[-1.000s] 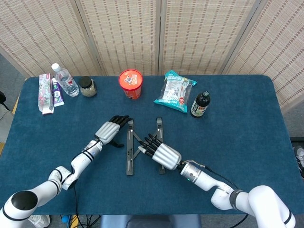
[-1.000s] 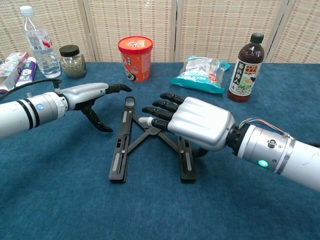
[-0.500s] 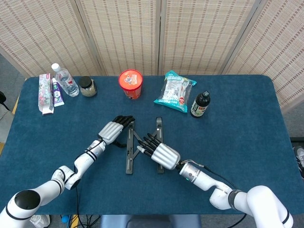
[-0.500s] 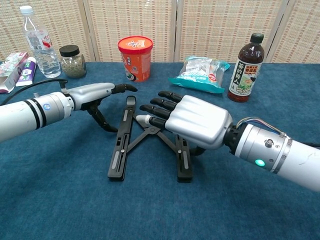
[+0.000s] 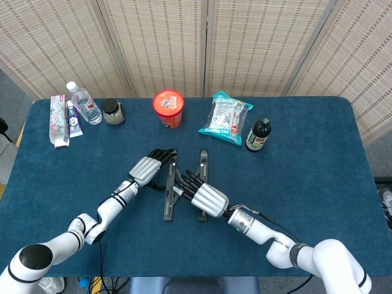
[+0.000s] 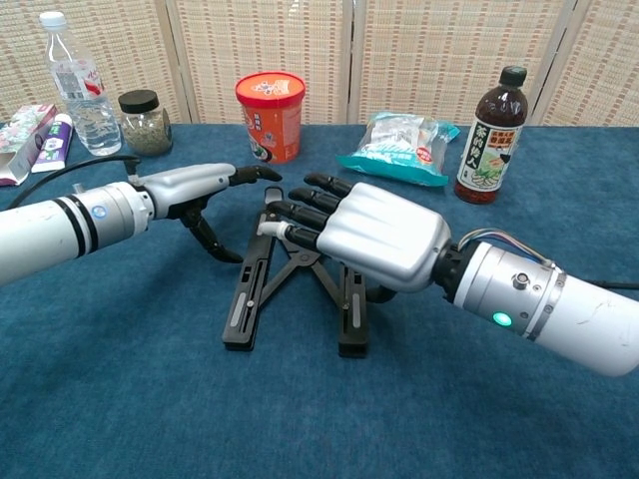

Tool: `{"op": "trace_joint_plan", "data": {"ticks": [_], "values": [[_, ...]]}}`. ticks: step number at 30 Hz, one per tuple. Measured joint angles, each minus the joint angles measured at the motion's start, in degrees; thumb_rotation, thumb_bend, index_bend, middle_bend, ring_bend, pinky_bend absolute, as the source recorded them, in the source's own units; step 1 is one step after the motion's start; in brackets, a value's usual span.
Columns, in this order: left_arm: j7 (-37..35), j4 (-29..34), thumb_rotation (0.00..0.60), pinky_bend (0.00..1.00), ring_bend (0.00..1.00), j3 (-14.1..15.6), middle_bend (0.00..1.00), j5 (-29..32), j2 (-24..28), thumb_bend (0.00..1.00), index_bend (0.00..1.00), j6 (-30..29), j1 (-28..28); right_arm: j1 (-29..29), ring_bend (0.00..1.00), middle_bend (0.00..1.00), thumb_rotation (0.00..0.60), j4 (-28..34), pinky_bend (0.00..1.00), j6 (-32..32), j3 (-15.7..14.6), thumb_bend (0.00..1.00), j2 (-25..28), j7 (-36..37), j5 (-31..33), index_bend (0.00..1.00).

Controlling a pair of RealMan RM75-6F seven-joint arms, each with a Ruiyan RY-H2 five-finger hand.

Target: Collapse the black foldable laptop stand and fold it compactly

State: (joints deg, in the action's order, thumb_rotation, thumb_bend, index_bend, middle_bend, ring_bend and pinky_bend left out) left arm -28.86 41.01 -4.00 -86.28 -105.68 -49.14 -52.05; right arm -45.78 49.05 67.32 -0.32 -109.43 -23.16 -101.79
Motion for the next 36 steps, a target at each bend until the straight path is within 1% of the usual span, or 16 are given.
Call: {"op": "trace_joint_plan", "data": {"ticks": [25,32,36], "values": [[0.0,2.8,0.6,0.01,0.0,-0.3,0.0,0.4,0.6,0.12,0.0,0.5,-0.8,-1.9,0.0,0.0,0.6,-8.7,0.0,4.1,0.7,0.0,-5.8,1.3,-0.8,0.0],[0.5,3.1,0.6,0.01,0.0,-0.3,0.0,0.5,1.4,0.12,0.0,0.2,-0.7,-1.7,0.0,0.0,0.6,-8.5,0.0,5.2,0.1,0.0,-5.6,1.5,-1.2,0.0],[1.5,4.0,0.6,0.01,0.0,-0.4,0.0,0.5,3.4,0.12,0.0,-0.9,-0.1,-1.4,0.0,0.0,0.6,-6.4,0.0,6.1,-0.5,0.0,-4.0,1.6,-1.7,0.0]]}}
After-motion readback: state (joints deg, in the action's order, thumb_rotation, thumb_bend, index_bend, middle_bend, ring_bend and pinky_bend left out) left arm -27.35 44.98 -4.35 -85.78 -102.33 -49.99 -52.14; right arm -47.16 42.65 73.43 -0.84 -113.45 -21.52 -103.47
